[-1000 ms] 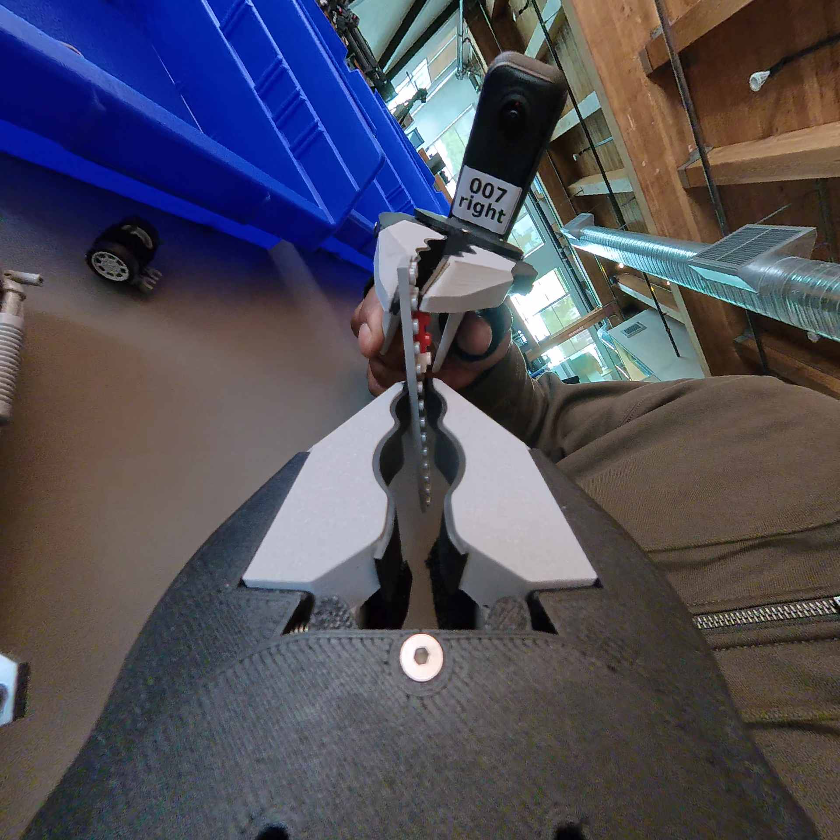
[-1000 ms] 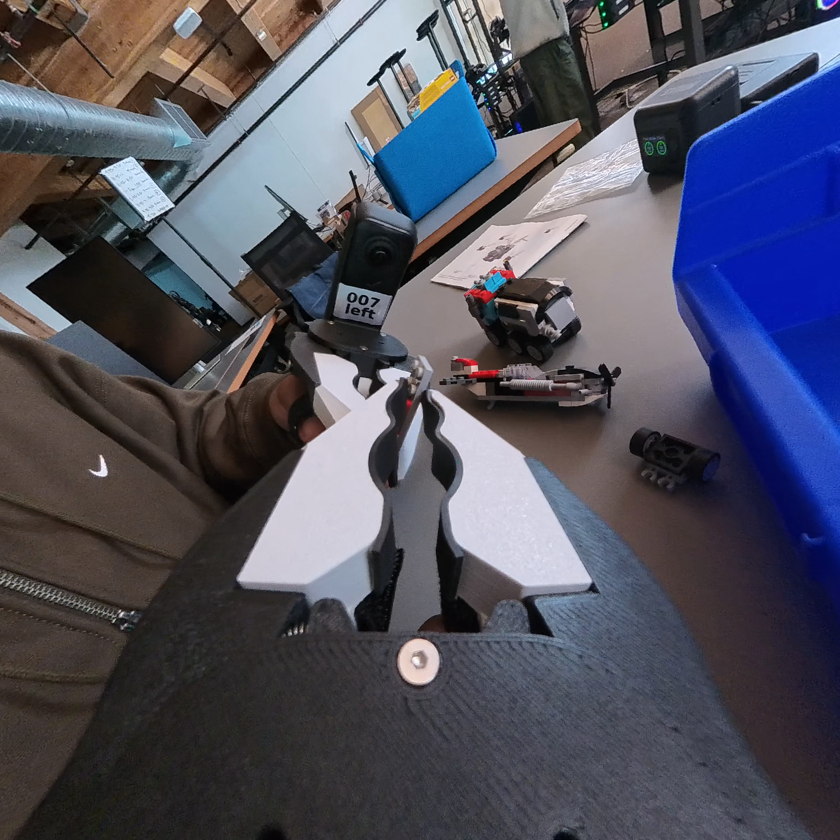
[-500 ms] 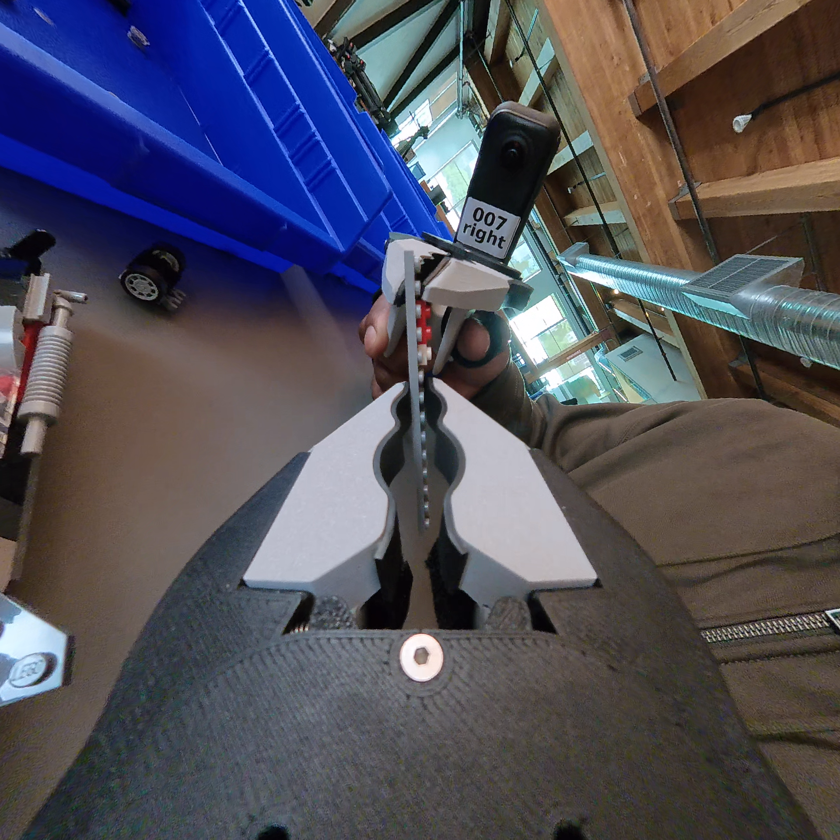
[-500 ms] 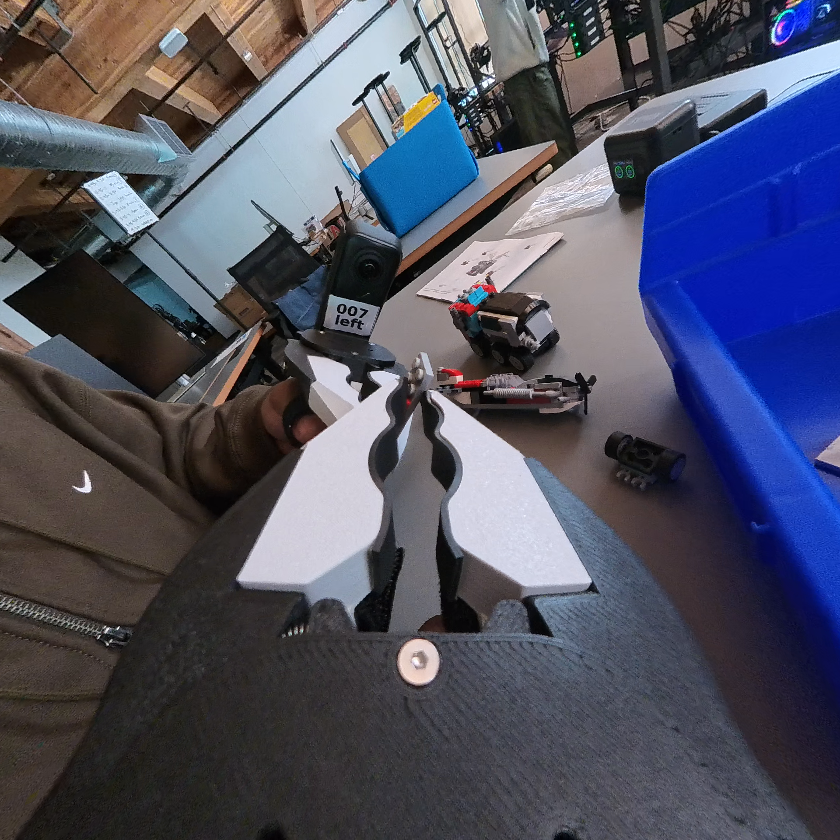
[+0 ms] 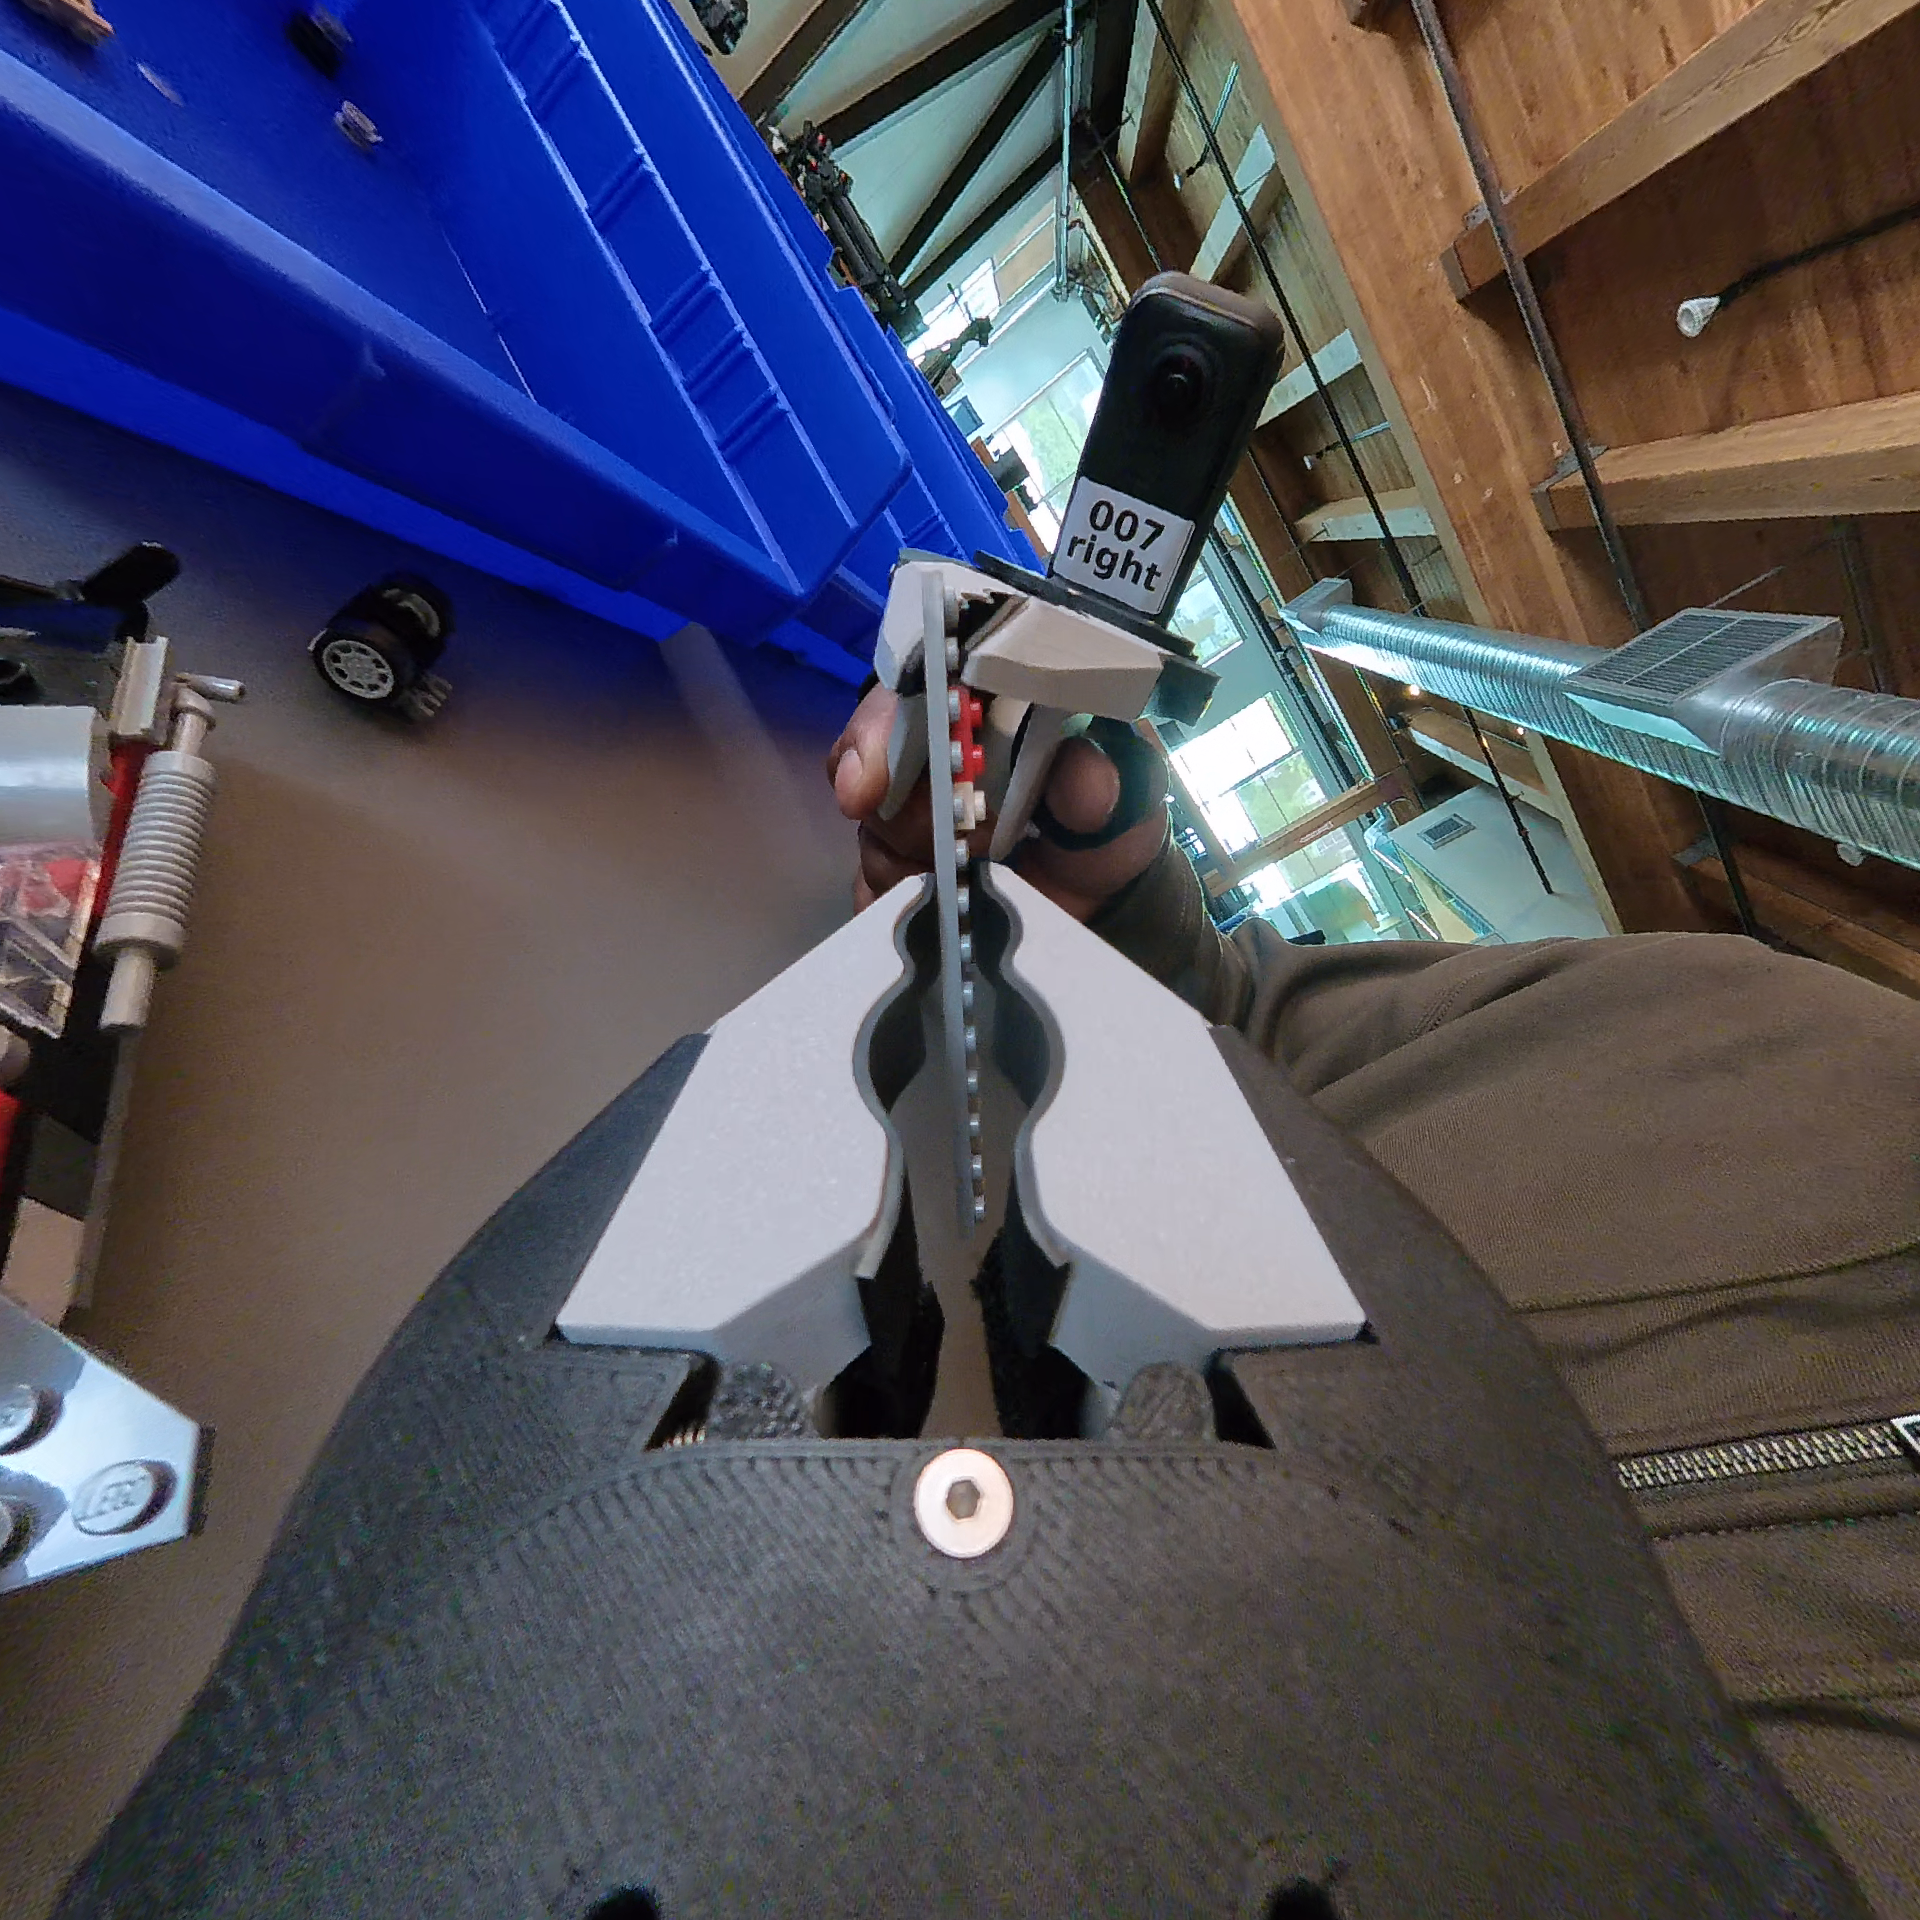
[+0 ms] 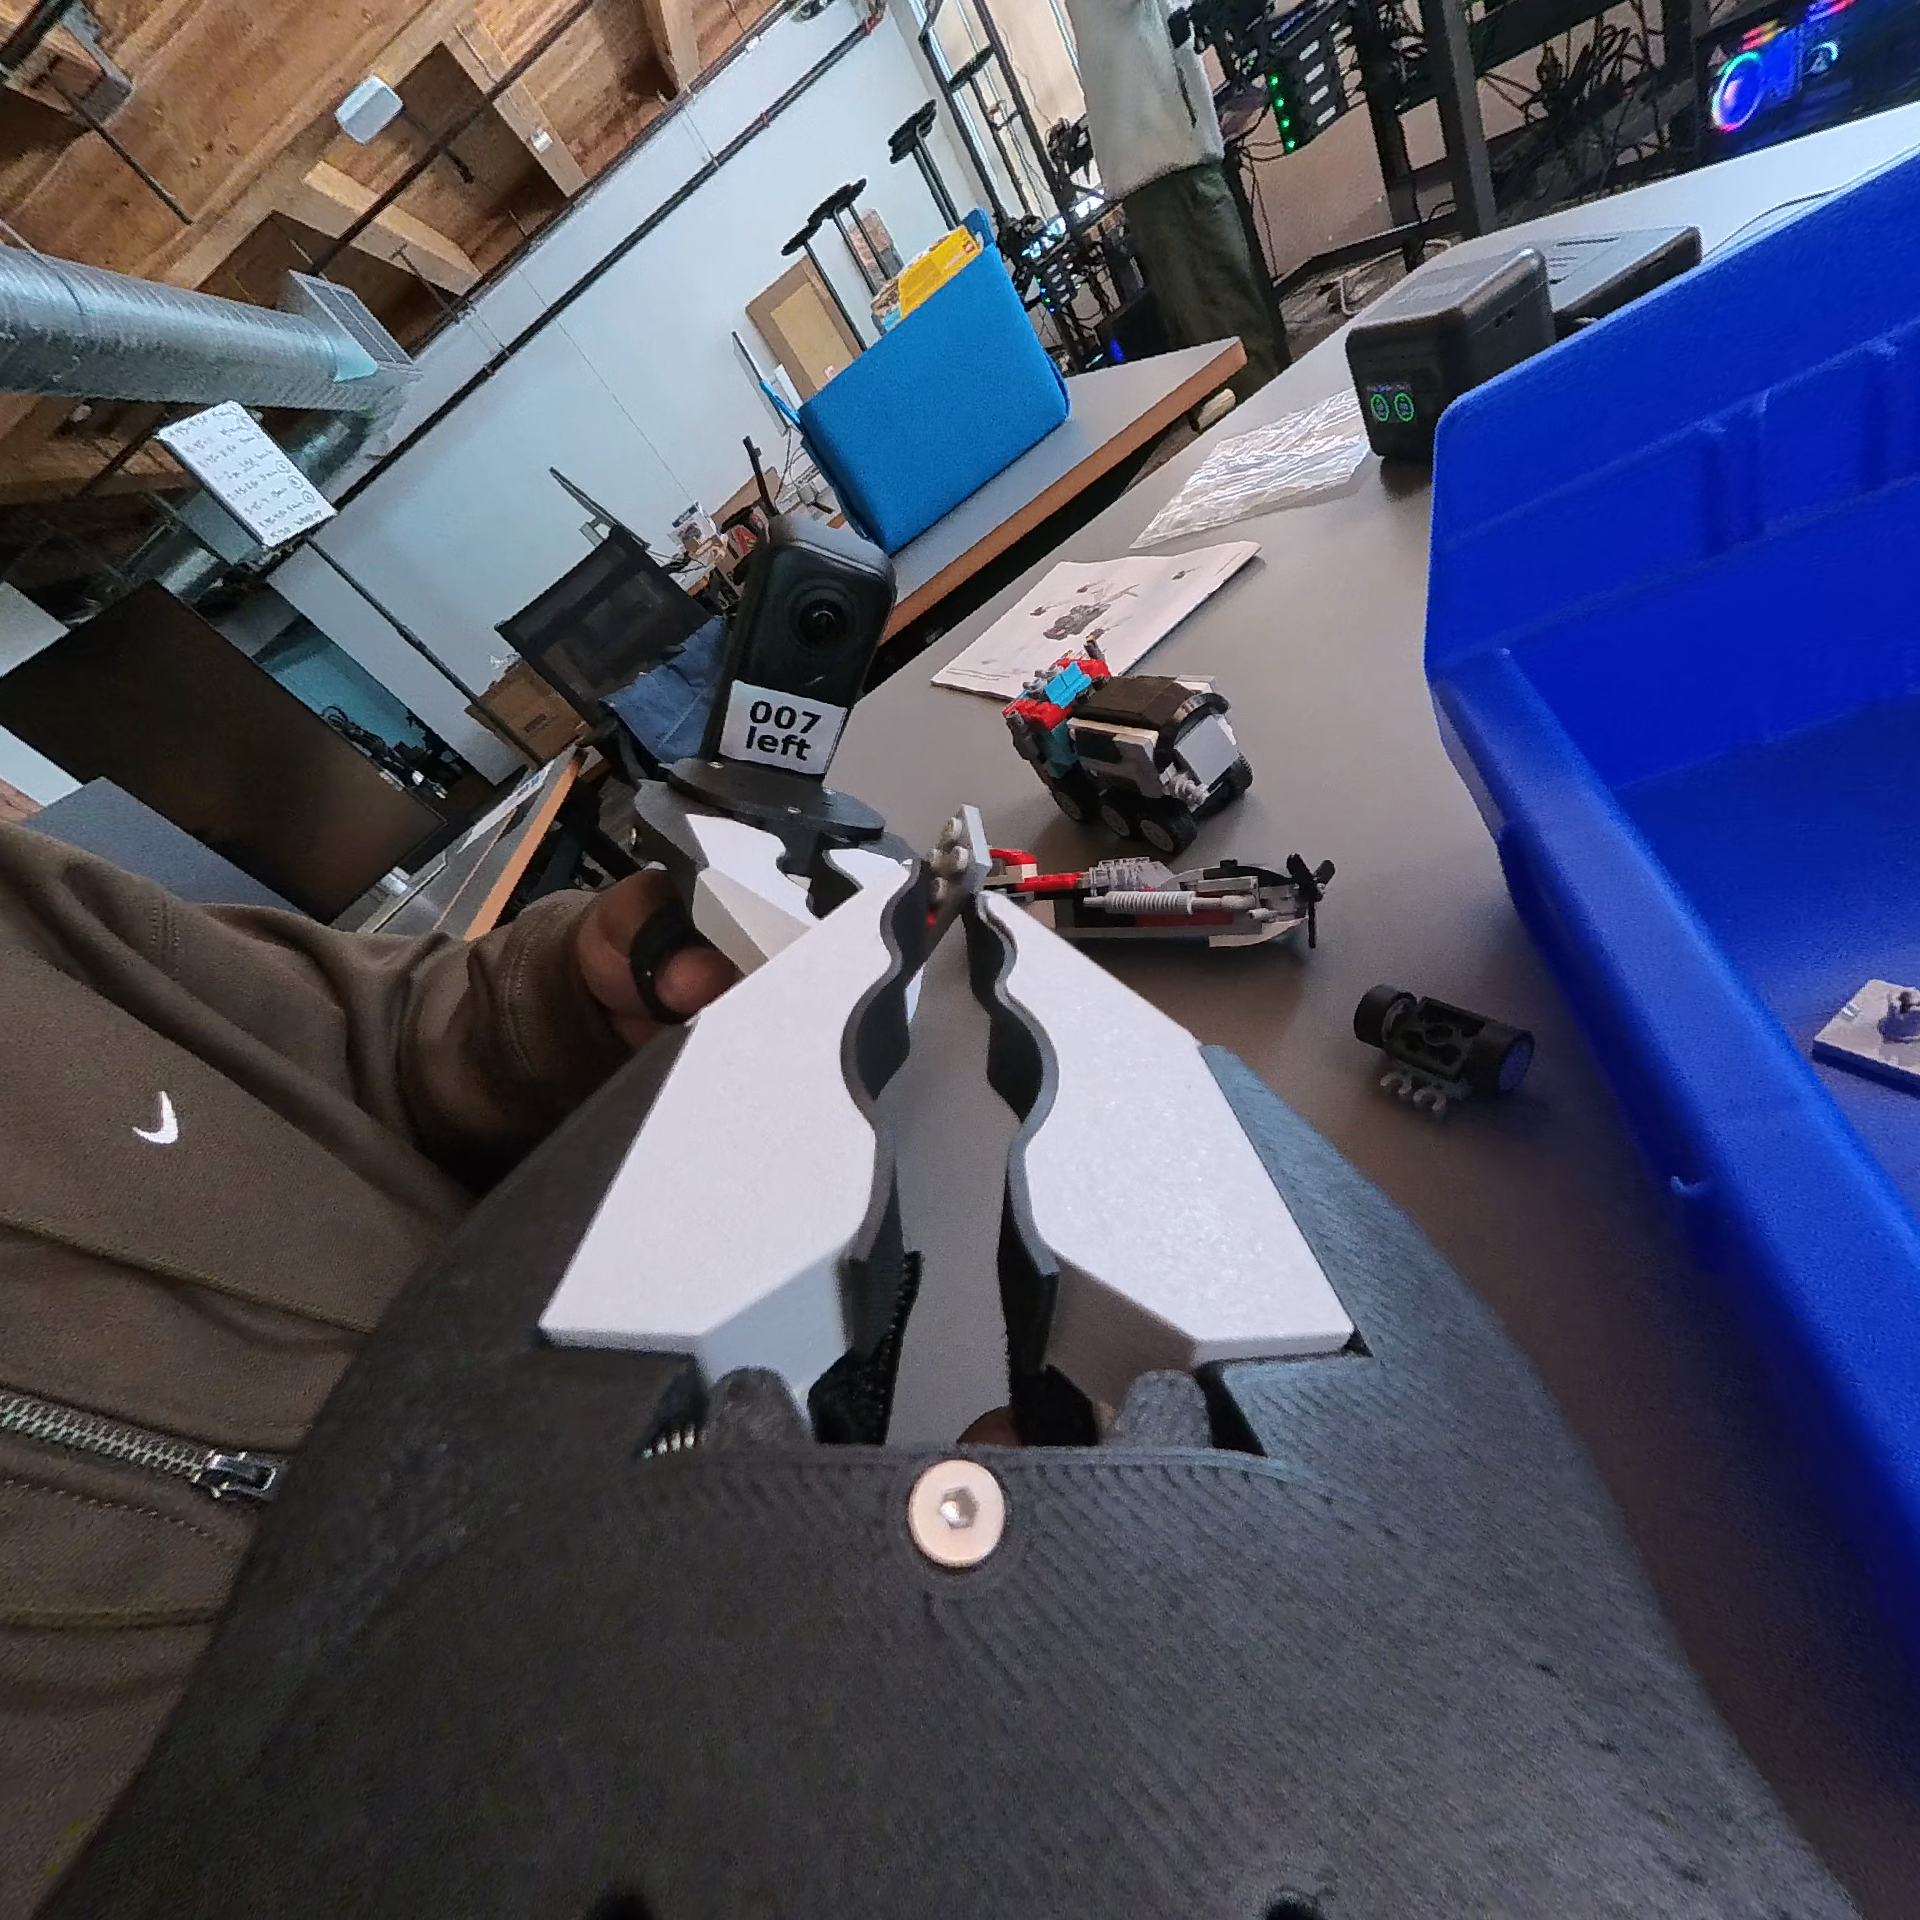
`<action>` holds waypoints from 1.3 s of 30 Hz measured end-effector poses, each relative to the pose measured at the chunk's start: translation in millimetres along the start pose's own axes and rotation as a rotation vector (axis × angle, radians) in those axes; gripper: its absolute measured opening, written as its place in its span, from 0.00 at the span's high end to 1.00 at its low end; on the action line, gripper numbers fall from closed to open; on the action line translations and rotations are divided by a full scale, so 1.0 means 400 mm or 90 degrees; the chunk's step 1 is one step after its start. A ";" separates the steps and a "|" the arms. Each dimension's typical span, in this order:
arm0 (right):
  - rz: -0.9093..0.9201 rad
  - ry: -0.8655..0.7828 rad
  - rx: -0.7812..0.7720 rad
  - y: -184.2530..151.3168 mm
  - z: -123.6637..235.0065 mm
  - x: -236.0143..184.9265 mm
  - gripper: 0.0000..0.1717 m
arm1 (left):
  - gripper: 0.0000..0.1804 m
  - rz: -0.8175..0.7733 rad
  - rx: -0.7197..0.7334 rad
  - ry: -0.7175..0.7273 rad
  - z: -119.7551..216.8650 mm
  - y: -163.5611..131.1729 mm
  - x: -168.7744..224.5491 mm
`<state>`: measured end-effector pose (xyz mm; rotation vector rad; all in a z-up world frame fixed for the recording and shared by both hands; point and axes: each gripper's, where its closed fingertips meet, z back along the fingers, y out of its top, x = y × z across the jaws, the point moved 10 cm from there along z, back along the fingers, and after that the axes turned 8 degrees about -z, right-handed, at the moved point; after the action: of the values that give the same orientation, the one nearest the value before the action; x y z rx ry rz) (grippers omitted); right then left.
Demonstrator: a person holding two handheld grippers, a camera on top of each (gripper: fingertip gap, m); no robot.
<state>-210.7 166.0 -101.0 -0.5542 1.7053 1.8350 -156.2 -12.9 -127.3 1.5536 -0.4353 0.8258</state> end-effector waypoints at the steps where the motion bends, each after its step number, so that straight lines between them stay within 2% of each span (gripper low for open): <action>1: 0.000 -0.001 0.001 0.000 0.000 0.001 0.96 | 0.97 0.000 0.001 0.001 0.001 0.000 0.000; 27: 0.041 -0.047 0.011 0.005 0.004 0.001 0.95 | 0.97 -0.010 0.018 0.029 0.009 0.007 -0.006; 39: 0.016 -0.085 -0.016 0.002 0.007 0.011 0.95 | 0.97 0.000 0.014 0.052 0.010 0.007 -0.014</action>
<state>-214.3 169.1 -103.1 -0.4120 1.6108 1.8696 -160.8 -18.2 -129.5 1.5335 -0.3679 0.8930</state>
